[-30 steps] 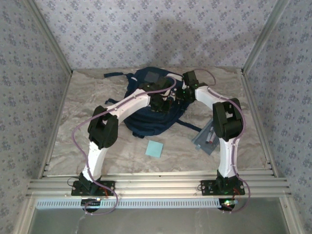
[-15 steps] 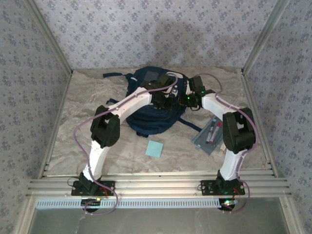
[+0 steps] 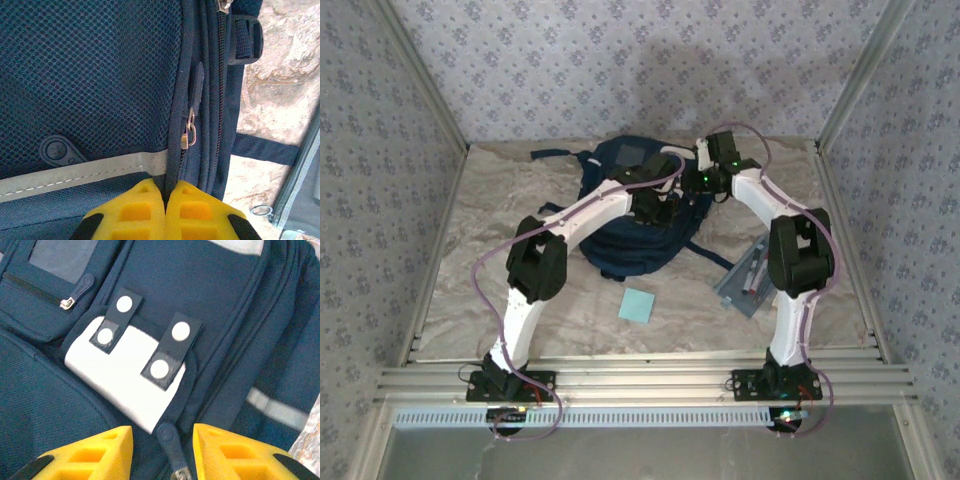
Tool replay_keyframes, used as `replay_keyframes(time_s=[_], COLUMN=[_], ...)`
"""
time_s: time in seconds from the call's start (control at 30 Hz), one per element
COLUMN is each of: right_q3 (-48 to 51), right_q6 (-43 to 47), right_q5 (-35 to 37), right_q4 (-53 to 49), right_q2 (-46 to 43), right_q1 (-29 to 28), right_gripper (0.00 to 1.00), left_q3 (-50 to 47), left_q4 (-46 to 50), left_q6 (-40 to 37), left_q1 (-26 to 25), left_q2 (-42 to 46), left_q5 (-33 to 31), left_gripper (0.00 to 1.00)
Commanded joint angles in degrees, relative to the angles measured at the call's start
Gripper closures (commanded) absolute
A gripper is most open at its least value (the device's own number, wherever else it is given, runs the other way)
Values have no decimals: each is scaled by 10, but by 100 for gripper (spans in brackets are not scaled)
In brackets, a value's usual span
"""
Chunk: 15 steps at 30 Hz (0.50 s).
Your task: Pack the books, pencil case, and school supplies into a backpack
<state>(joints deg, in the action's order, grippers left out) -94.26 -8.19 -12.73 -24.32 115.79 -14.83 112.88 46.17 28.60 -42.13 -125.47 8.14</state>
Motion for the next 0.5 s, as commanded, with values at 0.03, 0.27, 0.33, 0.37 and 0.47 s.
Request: replay_keyframes(time_s=[0.03,0.27,0.33,0.37,0.47], right_q3=[-60,-87,-90,-94,-102], right_q6=[72,86,85,86,91], right_q5=[-32,-41,-35,-33,-23], right_q4=[-85,-98,-99,-110,-123], right_q2=[47,82,93,98,113], right_q1=[10,3,-1,-3,-10], right_gripper=[62,62,61,60,60], left_q3=[-7,-4,-3,-2,-2], left_q4=[-5,-6,-5,-5,-4], left_q6=[-2,0,1,2,1], left_q1=[-1,-1,-1,-1,-2], left_q2=[39,41,40,40,42], left_q5=[2,1,3,4,4], left_gripper=[100,100,100,100,100])
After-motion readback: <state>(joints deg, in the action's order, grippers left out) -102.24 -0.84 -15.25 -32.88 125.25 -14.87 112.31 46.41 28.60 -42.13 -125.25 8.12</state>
